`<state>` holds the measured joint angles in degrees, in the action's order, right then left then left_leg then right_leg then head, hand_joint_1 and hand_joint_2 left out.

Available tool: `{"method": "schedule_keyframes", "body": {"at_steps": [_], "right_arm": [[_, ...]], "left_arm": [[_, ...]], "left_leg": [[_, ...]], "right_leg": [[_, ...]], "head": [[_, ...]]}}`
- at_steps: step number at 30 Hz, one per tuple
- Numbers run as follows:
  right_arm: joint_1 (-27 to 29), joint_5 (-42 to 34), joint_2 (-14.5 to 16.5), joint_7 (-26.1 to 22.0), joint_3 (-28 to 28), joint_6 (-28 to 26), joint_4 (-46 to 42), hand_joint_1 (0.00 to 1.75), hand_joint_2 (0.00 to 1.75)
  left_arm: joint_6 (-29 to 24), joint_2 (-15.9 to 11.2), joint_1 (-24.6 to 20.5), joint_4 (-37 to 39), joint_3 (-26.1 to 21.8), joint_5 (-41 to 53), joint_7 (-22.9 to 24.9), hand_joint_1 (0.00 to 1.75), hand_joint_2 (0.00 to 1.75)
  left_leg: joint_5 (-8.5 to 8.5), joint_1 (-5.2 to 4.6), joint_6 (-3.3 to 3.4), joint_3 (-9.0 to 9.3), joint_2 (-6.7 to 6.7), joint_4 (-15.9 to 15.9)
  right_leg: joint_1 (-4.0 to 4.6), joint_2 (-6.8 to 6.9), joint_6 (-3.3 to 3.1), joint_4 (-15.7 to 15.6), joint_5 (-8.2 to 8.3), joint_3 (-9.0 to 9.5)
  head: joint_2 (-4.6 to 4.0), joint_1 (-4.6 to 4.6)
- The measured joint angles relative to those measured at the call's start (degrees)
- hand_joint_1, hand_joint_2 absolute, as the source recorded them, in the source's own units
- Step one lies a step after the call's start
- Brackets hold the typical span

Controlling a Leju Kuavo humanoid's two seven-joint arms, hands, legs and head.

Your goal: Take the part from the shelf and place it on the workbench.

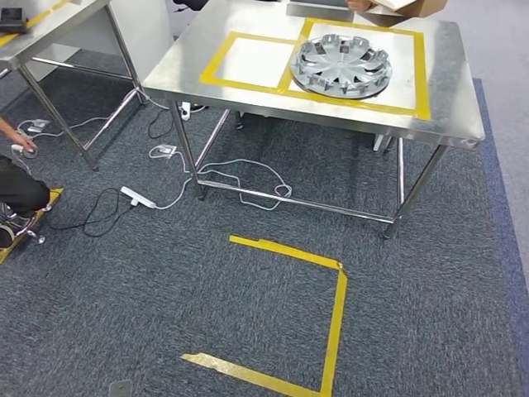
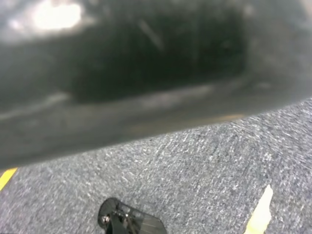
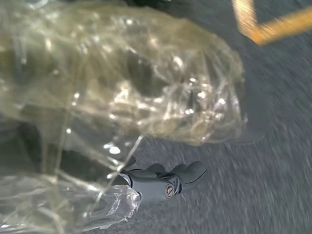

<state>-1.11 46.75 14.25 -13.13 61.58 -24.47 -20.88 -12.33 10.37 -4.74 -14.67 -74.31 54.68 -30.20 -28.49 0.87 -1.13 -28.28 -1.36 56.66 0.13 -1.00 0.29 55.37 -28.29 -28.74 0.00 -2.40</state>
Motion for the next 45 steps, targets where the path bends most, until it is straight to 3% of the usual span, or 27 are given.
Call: {"method": "schedule_keyframes", "body": {"at_steps": [2, 4, 7, 8, 9, 10, 13, 15, 17, 19, 20, 22, 23, 24, 25, 26, 28, 30, 32, 34, 35, 38, 39, 40, 41, 43, 45], "right_arm": [[-0.17, 1.77, -0.09, 1.19, -0.78, 0.54, 1.52, 0.00, 0.00], [-0.18, 2.73, -0.19, 2.02, -1.46, 0.89, 2.65, 0.00, 0.00], [-0.38, 3.81, -0.26, 3.01, -2.37, 1.39, 3.92, 0.00, 0.00], [-0.40, 4.11, -0.30, 3.32, -2.60, 1.56, 4.22, 0.00, 0.00], [-0.35, 4.36, -0.36, 3.59, -2.84, 1.68, 4.47, 0.00, 0.00], [-0.28, 4.54, -0.43, 3.85, -3.06, 1.76, 4.67, 0.00, 0.00], [-0.34, 4.99, -0.71, 4.56, -3.56, 2.08, 5.07, 0.00, 0.00], [-0.61, 5.42, -0.87, 4.94, -3.81, 2.45, 5.24, 0.00, 0.00], [-0.63, 5.78, -1.03, 5.21, -4.05, 2.73, 5.44, 0.00, 0.00], [-0.52, 6.08, -1.14, 5.63, -4.29, 2.90, 5.66, 0.00, 0.00], [-0.53, 6.24, -1.16, 5.86, -4.44, 2.99, 5.74, 0.00, 0.00], [-0.57, 6.46, -1.20, 6.14, -4.69, 3.12, 5.90, 0.00, 0.00], [-0.54, 6.50, -1.21, 6.19, -4.76, 3.19, 5.99, 0.00, 0.00], [-0.49, 6.52, -1.21, 6.21, -4.78, 3.24, 6.08, 0.00, 0.00], [-0.44, 6.54, -1.21, 6.24, -4.78, 3.32, 6.18, 0.00, 0.00], [-0.43, 6.60, -1.22, 6.27, -4.80, 3.43, 6.26, 0.00, 0.00], [-0.52, 6.76, -1.28, 6.44, -4.91, 3.65, 6.40, 0.00, 0.00], [-0.60, 7.01, -1.42, 6.72, -5.06, 3.73, 6.49, 0.00, 0.00], [-0.55, 7.23, -1.49, 6.96, -5.12, 3.75, 6.54, 0.00, 0.00], [-0.40, 7.45, -1.50, 7.25, -5.14, 3.89, 6.60, 0.00, 0.00], [-0.39, 7.63, -1.50, 7.49, -5.16, 4.02, 6.66, 0.00, 0.00], [-0.47, 8.88, -1.50, 8.48, -5.63, 4.91, 6.89, 0.00, 0.00], [-0.38, 9.61, -1.50, 8.95, -5.99, 5.44, 6.95, 0.00, 0.00], [-0.22, 10.54, -1.50, 9.49, -6.44, 6.07, 7.03, 0.00, 0.00], [-0.06, 11.45, -1.50, 10.02, -6.96, 6.69, 7.12, 0.00, 0.00], [0.05, 12.80, -1.50, 10.82, -7.95, 7.69, 7.29, 0.00, 0.00], [-0.16, 13.25, -1.49, 11.19, -8.73, 8.45, 7.43, 0.00, 0.00]], "left_arm": [[0.01, 0.00, 0.06, 0.00, -0.20, 0.00, 0.01, 0.00, 0.00], [0.05, -0.02, 0.03, 0.00, -0.38, -0.02, 0.01, 0.00, 0.00], [0.05, -0.05, 0.10, 0.00, -0.52, -0.05, 0.02, 0.00, 0.00], [0.02, -0.05, 0.14, 0.00, -0.58, -0.06, 0.02, 0.00, 0.00], [-0.02, -0.05, 0.15, 0.00, -0.63, -0.08, 0.03, 0.00, 0.00], [-0.05, -0.04, 0.15, 0.00, -0.67, -0.09, 0.04, 0.00, 0.00], [-0.10, -0.01, 0.11, 0.00, -0.73, -0.10, 0.07, 0.00, 0.00], [-0.11, 0.03, 0.10, 0.00, -0.75, -0.11, 0.08, 0.00, 0.00], [-0.11, 0.10, 0.06, 0.00, -0.78, -0.15, 0.08, 0.00, 0.00], [-0.13, 0.08, 0.01, 0.00, -0.79, -0.21, 0.08, 0.00, 0.00], [-0.14, 0.05, 0.03, 0.00, -0.80, -0.23, 0.08, 0.00, 0.00], [-0.15, -0.03, 0.12, 0.00, -0.83, -0.26, 0.08, 0.00, 0.00], [-0.15, -0.06, 0.17, 0.00, -0.84, -0.27, 0.08, 0.00, 0.00], [-0.15, -0.09, 0.21, 0.00, -0.85, -0.27, 0.08, 0.00, 0.00], [-0.16, -0.11, 0.25, 0.00, -0.86, -0.27, 0.08, 0.00, 0.00], [-0.16, -0.15, 0.27, 0.00, -0.86, -0.27, 0.08, 0.00, 0.00], [-0.17, -0.13, 0.19, 0.01, -0.86, -0.28, 0.09, 0.00, 0.00], [-0.17, -0.01, 0.07, 0.01, -0.86, -0.36, 0.14, 0.00, 0.00], [-0.19, 0.03, 0.04, 0.01, -0.87, -0.50, 0.16, 0.00, 0.00], [-0.21, 0.02, 0.02, 0.00, -0.90, -0.61, 0.16, 0.00, 0.00], [-0.26, 0.02, 0.04, 0.00, -0.91, -0.64, 0.17, 0.00, 0.00], [-0.45, 0.03, 0.30, 0.00, -0.99, -0.68, 0.40, 0.00, 0.00], [-0.50, 0.03, 0.39, 0.00, -1.06, -0.68, 0.57, 0.00, 0.00], [-0.55, 0.04, 0.44, 0.01, -1.13, -0.68, 0.75, 0.00, 0.00], [-0.58, 0.04, 0.46, 0.01, -1.19, -0.67, 0.90, 0.00, 0.00], [-0.61, 0.10, 0.41, 0.01, -1.25, -0.64, 1.02, 0.00, 0.00], [-0.58, 0.25, 0.39, 0.01, -1.27, -0.62, 1.05, 0.00, 0.00]], "left_leg": [[0.04, -0.10, 0.95, -0.36, 0.43, -0.37], [0.49, -0.05, 1.95, -0.75, 0.99, -0.56], [1.14, -0.22, 2.88, -1.77, 1.94, -0.62], [1.31, -0.32, 2.99, -2.09, 2.29, -0.61], [1.47, -0.41, 3.03, -2.31, 2.59, -0.59], [1.59, -0.49, 3.01, -2.43, 2.84, -0.58], [1.85, -0.68, 2.67, -2.42, 3.52, -0.48], [2.03, -0.81, 2.16, -2.50, 4.00, -0.41], [2.30, -0.81, 1.50, -2.48, 4.53, -0.60], [1.29, -0.69, 0.79, -2.85, 3.80, 0.39], [-0.29, -0.63, 0.45, -3.67, 3.08, 2.41], [-4.64, -0.37, -0.12, -6.59, 1.90, 9.55], [-6.20, -0.22, -0.35, -7.97, 1.78, 13.07], [-6.67, -0.04, -0.57, -8.58, 1.76, 15.07], [-6.01, 0.16, -0.79, -8.13, 1.75, 14.90], [-4.52, 0.41, -1.04, -6.58, 1.66, 12.43], [-1.62, 1.08, -1.72, -1.97, 0.52, 4.37], [-0.61, 1.44, -1.29, 0.53, -0.69, -0.38], [-0.42, 1.17, 0.11, 0.48, -0.50, -0.62], [-0.06, 0.92, 1.19, 0.17, 0.32, -0.50], [0.18, 0.84, 1.63, -0.06, 0.75, -0.54], [0.62, 0.29, 2.36, -0.90, 2.18, -0.52], [0.68, 0.10, 2.45, -1.09, 2.65, -0.50], [0.71, -0.06, 2.49, -1.19, 3.04, -0.49], [0.71, -0.19, 2.49, -1.19, 3.38, -0.49], [0.71, -0.41, 2.46, -1.05, 3.96, -0.50], [0.69, -0.54, 2.13, -1.00, 4.48, -0.46]], "right_leg": [[-0.05, -0.43, 0.69, 0.31, 0.22, -0.56], [-0.20, -0.22, 1.31, 2.16, -1.15, -1.86], [-0.32, 0.37, 1.96, 12.94, -7.01, -6.98], [-0.33, 0.40, 2.07, 16.28, -8.27, -8.43], [-0.33, 0.43, 2.08, 17.65, -8.39, -8.85], [-0.32, 0.50, 1.99, 16.61, -7.38, -8.03], [0.00, 2.09, 1.23, 4.49, -2.21, -1.03], [0.38, 3.07, 0.54, -0.11, -1.28, 1.19], [0.50, 2.65, -0.16, -0.80, -1.01, 1.12], [0.21, 2.15, -0.89, -1.54, -0.13, 1.34], [-0.03, 1.91, -1.21, -1.87, 0.36, 1.39], [-0.23, 1.34, -1.45, -1.95, 0.94, 1.04], [-0.29, 1.02, -1.36, -1.93, 1.14, 0.77], [-0.38, 0.67, -1.19, -1.92, 1.29, 0.44], [-0.52, 0.30, -0.99, -1.90, 1.43, 0.15], [-0.71, -0.12, -0.73, -1.76, 1.51, -0.16], [-0.94, -1.04, 0.06, -0.99, 1.52, -0.67], [-0.93, -1.81, 0.82, -0.26, 1.42, -1.12], [-1.15, -2.37, 1.36, -0.28, 1.52, -1.50], [-1.48, -1.85, 1.78, 0.80, 0.69, -2.14], [-1.54, -1.17, 1.90, 2.97, -0.82, -3.15], [-1.51, 0.44, 1.97, 14.72, -7.19, -8.62], [-1.45, 0.51, 1.87, 17.23, -7.98, -9.66], [-1.34, 0.54, 1.64, 17.40, -7.54, -9.48], [-1.15, 0.65, 1.26, 15.20, -6.11, -8.11], [-0.42, 1.87, -0.05, 6.60, -2.51, -3.32], [0.25, 3.16, -0.98, 0.84, -0.85, -0.46]], "head": [[0.00, 0.02], [0.00, 0.24], [0.00, 0.68], [0.00, 0.66], [0.00, 0.67], [0.00, 0.67], [0.00, 0.70], [0.00, 0.70], [0.00, 0.64], [0.00, 0.57], [0.00, 0.51], [0.00, 0.34], [0.00, 0.34], [0.00, 0.32], [0.00, 0.32], [0.00, 0.33], [0.00, 0.15], [0.00, 0.36], [0.00, 0.82], [0.00, 0.93], [0.00, 1.07], [0.00, 1.37], [0.00, 1.36], [0.00, 1.35], [0.00, 1.35], [0.00, 1.35], [0.00, 1.31]]}}
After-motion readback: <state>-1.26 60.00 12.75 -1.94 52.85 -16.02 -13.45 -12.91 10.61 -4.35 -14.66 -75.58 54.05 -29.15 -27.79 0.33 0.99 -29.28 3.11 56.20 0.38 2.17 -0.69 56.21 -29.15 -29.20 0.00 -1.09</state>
